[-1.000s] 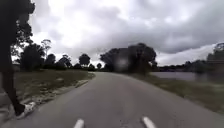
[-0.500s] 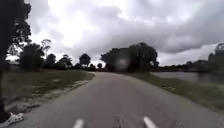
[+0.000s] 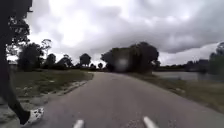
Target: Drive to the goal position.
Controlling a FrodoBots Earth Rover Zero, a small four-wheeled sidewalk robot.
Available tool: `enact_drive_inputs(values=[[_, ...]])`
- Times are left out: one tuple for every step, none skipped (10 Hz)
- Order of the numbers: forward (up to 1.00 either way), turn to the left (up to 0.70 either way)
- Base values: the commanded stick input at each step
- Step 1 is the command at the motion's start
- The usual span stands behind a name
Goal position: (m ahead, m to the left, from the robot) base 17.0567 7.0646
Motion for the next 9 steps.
enact_drive_inputs(values=[[0.7, 0.0], [0.7, 0.0], [0.7, 0.0], [0.7, 0.0], [0.7, 0.0], [0.7, 0.0], [0.7, 0.0], [0.7, 0.0], [0.7, 0.0]])
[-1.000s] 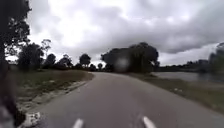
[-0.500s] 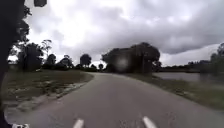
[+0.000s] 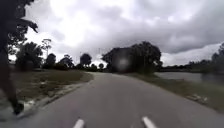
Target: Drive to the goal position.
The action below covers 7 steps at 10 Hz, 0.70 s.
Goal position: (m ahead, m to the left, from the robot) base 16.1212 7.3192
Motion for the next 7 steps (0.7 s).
enact_drive_inputs(values=[[0.7, 0.0], [0.7, 0.0], [0.7, 0.0], [0.7, 0.0], [0.7, 0.0], [0.7, 0.0], [0.7, 0.0]])
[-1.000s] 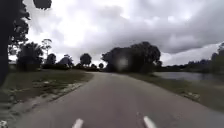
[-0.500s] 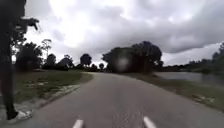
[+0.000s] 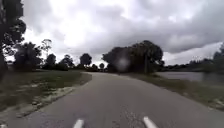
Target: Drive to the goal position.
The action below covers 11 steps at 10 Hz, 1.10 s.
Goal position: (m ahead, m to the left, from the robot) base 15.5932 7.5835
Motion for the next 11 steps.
enact_drive_inputs(values=[[0.7, -0.02], [0.7, -0.04], [0.7, -0.06], [0.7, -0.04], [0.7, -0.02], [0.7, 0.0], [0.7, 0.0], [0.7, 0.0], [0.7, 0.0], [0.7, 0.0], [0.7, 0.0]])
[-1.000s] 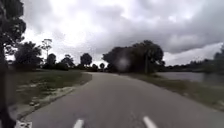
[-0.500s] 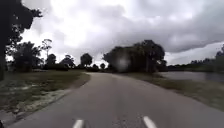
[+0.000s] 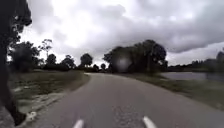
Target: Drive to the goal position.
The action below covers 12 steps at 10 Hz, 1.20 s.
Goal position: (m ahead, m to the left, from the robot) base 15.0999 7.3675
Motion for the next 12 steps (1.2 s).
enact_drive_inputs(values=[[0.7, 0.0], [0.7, 0.0], [0.7, 0.0], [0.7, 0.0], [0.7, 0.0], [0.7, 0.0], [0.7, 0.0], [0.7, 0.0], [0.7, 0.0], [0.7, 0.0], [0.7, 0.0], [0.7, 0.0]])
